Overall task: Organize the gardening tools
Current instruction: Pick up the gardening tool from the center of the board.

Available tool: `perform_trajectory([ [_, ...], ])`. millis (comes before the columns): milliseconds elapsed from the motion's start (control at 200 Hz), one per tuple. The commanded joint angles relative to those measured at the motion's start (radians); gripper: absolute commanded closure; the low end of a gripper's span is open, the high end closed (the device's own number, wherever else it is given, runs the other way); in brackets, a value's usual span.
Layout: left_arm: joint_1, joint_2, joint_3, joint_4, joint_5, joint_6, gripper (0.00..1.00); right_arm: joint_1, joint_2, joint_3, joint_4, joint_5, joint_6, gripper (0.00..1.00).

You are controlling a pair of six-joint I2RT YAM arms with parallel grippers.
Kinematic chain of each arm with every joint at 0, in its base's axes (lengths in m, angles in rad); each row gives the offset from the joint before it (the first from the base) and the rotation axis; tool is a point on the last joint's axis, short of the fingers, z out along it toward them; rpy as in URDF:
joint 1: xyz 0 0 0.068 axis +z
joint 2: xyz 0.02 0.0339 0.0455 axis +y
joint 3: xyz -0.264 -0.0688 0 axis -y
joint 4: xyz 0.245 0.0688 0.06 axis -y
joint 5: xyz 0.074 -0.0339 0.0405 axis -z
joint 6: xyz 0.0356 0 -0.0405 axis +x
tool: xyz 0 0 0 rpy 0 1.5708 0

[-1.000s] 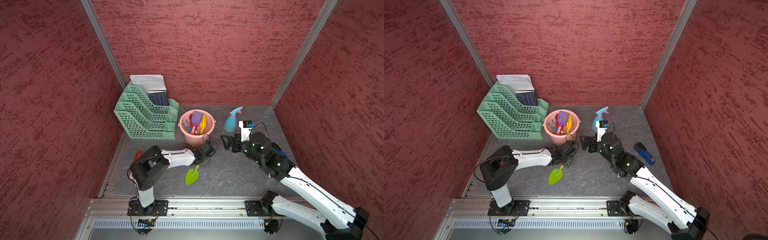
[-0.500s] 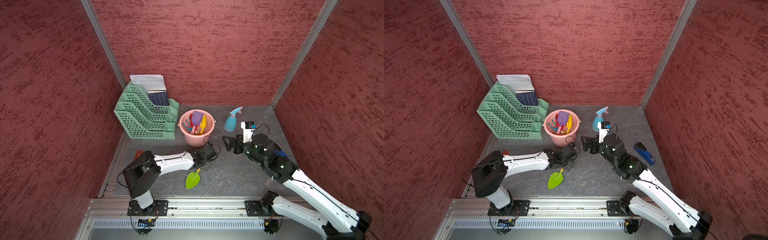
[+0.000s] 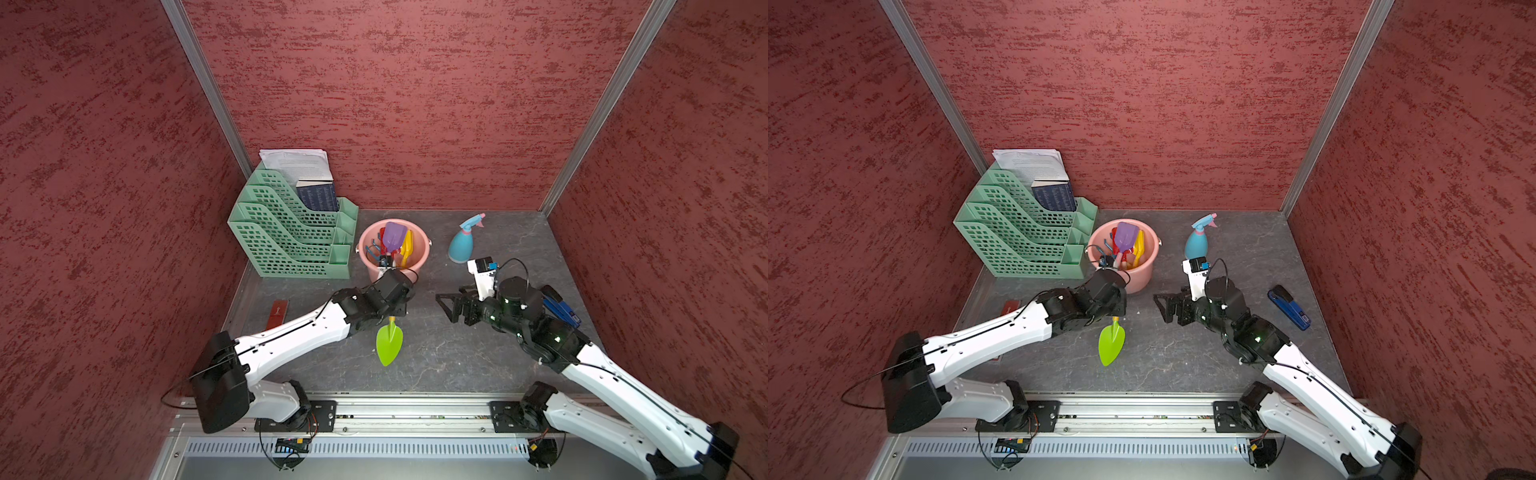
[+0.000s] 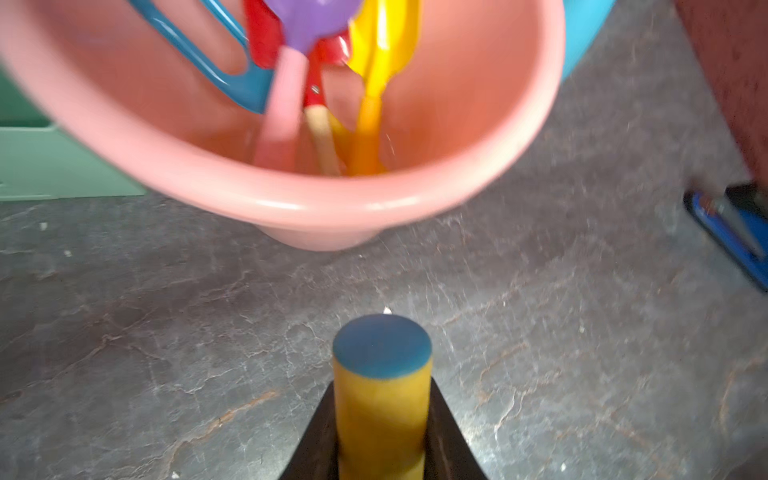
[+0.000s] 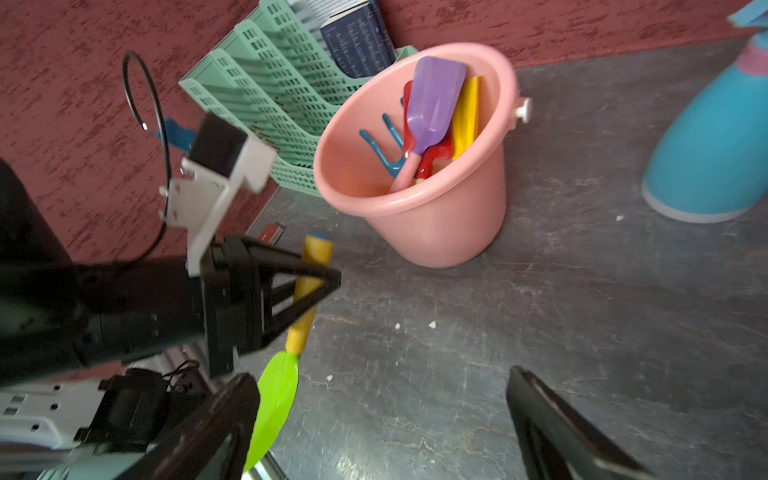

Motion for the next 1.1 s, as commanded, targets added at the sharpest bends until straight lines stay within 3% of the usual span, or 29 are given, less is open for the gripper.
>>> perform_trajectory([
  [0,0.017,-0.072,0.016,-0.019,-0.103,-0.169,1.00,-0.008,-0.031,-0.037,0.095,-0.143,-0.004,0.02],
  [205,0.018,-0.159,0.001,-0.005,-0.254,-0.334,1.00,-0.005,-0.045,-0.124,0.260,-0.309,0.071,0.02],
  [326,0.012,-0.197,-0.017,0.029,-0.332,-0.433,1.00,0.006,-0.032,-0.156,0.331,-0.343,0.103,0.02],
  [481,-0.007,-0.202,-0.009,0.040,-0.417,-0.535,1.00,0.037,-0.006,-0.159,0.385,-0.350,0.105,0.02],
  [746,-0.042,-0.181,-0.002,0.080,-0.454,-0.718,1.00,0.099,0.097,-0.119,0.448,-0.313,0.061,0.02],
  [1097,-0.094,-0.185,0.006,0.080,-0.464,-0.839,1.00,0.121,0.192,-0.074,0.541,-0.227,0.025,0.12],
])
